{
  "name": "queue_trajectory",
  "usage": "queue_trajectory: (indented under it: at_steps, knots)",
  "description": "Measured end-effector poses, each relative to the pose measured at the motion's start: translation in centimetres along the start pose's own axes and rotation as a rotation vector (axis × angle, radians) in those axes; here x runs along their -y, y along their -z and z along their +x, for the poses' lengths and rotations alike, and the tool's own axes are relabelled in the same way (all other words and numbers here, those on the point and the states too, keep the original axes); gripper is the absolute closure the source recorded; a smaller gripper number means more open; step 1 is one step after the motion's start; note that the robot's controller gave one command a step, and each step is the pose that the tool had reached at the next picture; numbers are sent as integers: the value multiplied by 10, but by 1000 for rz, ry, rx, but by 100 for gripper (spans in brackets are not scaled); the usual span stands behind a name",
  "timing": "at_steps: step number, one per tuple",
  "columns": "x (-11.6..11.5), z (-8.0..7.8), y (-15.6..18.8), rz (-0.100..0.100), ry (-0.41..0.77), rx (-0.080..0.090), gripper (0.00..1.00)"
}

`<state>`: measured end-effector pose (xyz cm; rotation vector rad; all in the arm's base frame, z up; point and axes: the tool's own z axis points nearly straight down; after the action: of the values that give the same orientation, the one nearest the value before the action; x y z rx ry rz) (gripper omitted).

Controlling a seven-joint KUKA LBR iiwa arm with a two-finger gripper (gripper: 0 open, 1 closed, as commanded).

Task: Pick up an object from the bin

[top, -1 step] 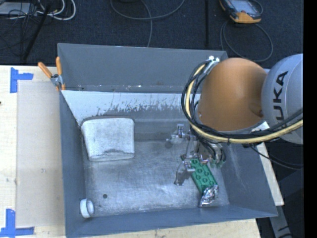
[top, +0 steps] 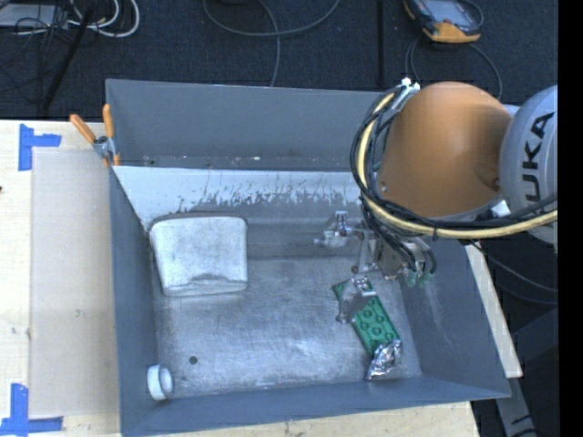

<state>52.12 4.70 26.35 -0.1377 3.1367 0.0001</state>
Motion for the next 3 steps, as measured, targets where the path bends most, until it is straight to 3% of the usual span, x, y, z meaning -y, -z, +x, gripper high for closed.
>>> queue_trajectory:
  at_steps: [1, 2, 3]
  knots:
    - [76, 41, -125, -2, 256, -12, 0]
    - [136, -14, -190, -6, 347, 2, 0]
    - [137, -12, -189, -5, 346, -7, 100]
